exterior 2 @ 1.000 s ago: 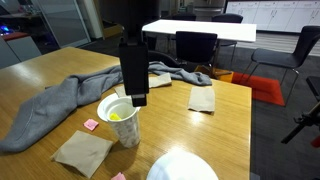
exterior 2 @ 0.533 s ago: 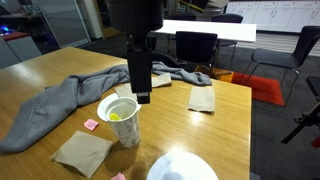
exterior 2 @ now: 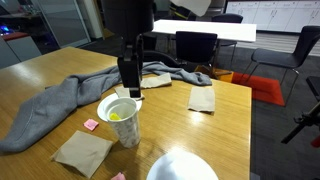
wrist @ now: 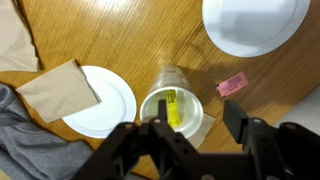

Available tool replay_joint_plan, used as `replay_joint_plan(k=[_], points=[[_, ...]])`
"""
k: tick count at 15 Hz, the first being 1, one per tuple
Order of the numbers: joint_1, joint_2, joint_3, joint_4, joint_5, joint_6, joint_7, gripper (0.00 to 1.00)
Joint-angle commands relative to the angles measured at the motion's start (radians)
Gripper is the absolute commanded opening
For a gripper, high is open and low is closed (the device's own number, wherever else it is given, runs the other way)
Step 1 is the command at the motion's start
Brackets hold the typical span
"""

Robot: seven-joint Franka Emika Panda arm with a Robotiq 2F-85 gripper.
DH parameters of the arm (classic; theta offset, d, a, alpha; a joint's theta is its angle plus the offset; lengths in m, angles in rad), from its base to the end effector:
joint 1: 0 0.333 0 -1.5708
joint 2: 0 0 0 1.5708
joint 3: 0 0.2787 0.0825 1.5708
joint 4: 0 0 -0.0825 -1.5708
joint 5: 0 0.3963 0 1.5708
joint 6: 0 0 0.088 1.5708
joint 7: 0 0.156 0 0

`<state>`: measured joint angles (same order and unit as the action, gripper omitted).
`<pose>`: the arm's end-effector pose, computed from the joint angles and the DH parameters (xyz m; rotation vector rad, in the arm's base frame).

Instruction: Take the marker out of the cup and put it on the table

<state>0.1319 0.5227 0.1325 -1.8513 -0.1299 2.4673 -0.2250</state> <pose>0.6266 0.1658 0.1611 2.9946 0.8711 0.1565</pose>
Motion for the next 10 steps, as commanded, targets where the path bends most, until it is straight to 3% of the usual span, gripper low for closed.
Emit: replay_joint_plan(k=[1,2,4,8,10], points=[[0.006,0.039,-0.003,0.055,0.009,0.006,0.031,0.54],[0.008,0.048,-0.004,0.065,0.009,0.007,0.037,0.49],[0.009,0.068,-0.002,0.085,0.011,0.006,0.042,0.49],[0.016,0.108,-0.003,0.126,0.007,0.007,0.045,0.33],[0.019,0.127,-0.004,0.146,0.006,0.01,0.046,0.35]])
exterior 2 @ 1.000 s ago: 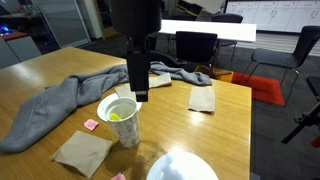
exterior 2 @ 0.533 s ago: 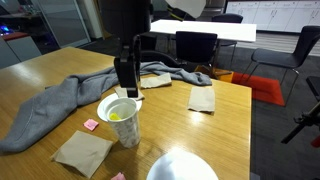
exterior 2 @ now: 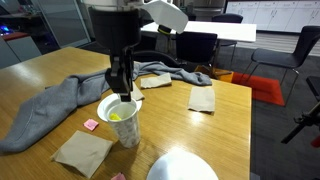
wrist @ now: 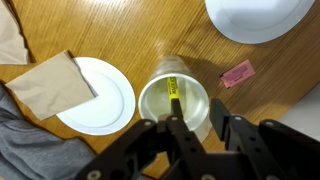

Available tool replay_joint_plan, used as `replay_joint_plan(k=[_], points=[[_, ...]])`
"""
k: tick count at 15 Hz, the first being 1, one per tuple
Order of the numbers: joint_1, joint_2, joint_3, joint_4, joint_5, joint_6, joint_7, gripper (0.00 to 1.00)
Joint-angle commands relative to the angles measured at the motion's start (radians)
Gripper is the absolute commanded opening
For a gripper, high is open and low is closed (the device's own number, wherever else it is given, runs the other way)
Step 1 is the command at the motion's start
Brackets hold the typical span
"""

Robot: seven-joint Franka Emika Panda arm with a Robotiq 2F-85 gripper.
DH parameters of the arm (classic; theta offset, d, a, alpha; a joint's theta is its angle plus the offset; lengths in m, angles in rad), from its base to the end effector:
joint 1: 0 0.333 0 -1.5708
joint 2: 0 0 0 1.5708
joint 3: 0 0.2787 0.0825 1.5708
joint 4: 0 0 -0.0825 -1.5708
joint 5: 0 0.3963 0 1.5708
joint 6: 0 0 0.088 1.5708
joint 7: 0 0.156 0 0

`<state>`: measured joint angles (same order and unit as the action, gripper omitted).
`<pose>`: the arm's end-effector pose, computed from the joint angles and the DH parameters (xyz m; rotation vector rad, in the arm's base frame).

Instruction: Take the marker out of the cup and put it on the table

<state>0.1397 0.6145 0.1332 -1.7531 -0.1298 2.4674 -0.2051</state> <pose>0.6450 0.1749 0.1442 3.0134 0.8453 0.1685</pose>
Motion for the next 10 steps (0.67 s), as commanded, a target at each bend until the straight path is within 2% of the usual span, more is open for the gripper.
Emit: replay_joint_plan(k=[1,7,10], points=[[0.015,0.046,-0.008,0.058,0.003,0.014,0.033,0.35],[0.022,0.084,-0.014,0.078,0.0,0.05,0.059,0.4],[0.024,0.098,-0.016,0.074,0.001,0.094,0.075,0.37]])
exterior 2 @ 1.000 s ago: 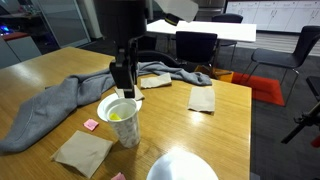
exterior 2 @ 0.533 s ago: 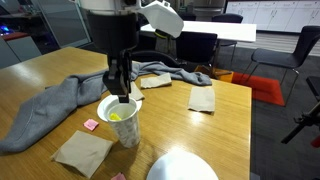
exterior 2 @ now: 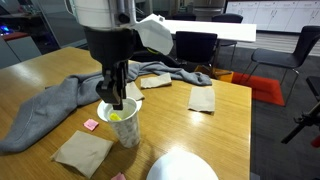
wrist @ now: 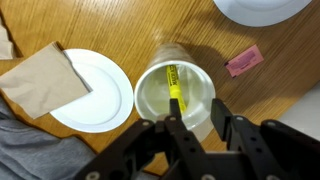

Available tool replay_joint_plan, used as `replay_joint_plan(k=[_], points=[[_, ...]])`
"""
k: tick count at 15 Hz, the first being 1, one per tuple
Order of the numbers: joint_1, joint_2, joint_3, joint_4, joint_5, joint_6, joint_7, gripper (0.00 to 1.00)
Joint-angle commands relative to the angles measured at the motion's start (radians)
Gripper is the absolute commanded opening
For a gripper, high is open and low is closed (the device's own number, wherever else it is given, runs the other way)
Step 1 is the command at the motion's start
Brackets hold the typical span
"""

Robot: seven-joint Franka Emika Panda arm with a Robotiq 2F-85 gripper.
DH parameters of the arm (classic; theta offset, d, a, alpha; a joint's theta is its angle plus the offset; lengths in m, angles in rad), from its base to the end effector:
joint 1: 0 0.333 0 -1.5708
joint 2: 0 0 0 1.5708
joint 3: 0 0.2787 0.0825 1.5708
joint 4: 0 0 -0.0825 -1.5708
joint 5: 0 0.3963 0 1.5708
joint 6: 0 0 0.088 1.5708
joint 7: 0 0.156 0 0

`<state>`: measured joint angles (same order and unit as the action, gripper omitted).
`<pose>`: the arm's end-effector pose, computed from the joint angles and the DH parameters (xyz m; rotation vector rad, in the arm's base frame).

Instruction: Take the marker out of the cup and put it on the table

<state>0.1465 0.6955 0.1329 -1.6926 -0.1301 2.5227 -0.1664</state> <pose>0.6576 0.1830 0.1224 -3.0246 -0.7882 -0.2232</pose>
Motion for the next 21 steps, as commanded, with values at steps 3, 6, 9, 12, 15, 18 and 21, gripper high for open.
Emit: replay_joint_plan(k=[3,6,9,12,15,18,21], points=[[0.026,0.027,-0.025,0.012,-0.006,0.069,0.057,0.38],[0.035,0.036,-0.036,0.013,-0.01,0.08,0.072,0.39],[0.043,0.044,-0.05,0.018,-0.013,0.076,0.087,0.38],[0.039,0.056,-0.049,0.03,-0.01,0.073,0.081,0.38],[0.037,0.072,-0.05,0.048,-0.011,0.076,0.076,0.37],[0.032,0.092,-0.045,0.071,-0.01,0.071,0.061,0.38],[0.029,0.107,-0.041,0.089,-0.013,0.062,0.046,0.38]])
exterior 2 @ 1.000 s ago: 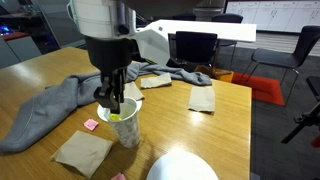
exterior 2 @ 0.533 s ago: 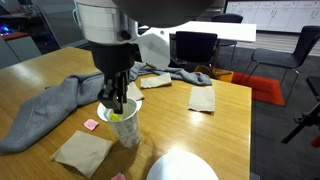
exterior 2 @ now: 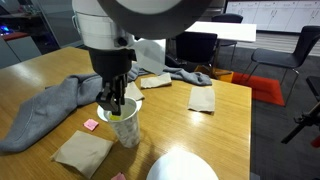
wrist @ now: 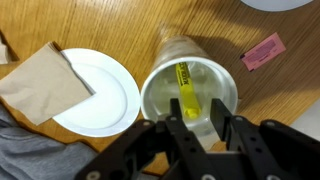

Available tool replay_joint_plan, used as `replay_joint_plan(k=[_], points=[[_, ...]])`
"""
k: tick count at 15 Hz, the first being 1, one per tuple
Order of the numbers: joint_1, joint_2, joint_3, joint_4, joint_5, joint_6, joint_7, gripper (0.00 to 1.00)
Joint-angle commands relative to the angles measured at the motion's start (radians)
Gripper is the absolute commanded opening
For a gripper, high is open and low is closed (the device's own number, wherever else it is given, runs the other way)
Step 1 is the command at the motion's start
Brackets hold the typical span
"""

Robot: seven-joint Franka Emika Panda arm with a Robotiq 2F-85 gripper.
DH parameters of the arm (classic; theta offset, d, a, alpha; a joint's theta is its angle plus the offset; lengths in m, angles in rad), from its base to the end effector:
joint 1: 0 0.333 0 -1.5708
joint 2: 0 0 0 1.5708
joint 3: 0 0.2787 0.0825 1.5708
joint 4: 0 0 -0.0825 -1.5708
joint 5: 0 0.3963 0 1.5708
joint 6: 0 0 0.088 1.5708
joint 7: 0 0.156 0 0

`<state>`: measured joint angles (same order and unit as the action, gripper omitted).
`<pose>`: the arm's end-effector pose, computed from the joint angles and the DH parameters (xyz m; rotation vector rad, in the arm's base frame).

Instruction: Take the marker out of the cup and put it on the table

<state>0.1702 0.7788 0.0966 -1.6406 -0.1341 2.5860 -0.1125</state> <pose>0.6683 0.1786 0.0935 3.0481 0.7035 0.2706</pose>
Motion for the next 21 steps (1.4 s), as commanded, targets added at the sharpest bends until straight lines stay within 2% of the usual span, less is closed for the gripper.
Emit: replay_joint_plan(k=[1,21], points=[[0.003,0.029,-0.002,0.042,-0.008,-0.002,-0.013,0.38],[-0.002,0.105,0.006,0.117,-0.005,-0.019,-0.042,0.33]])
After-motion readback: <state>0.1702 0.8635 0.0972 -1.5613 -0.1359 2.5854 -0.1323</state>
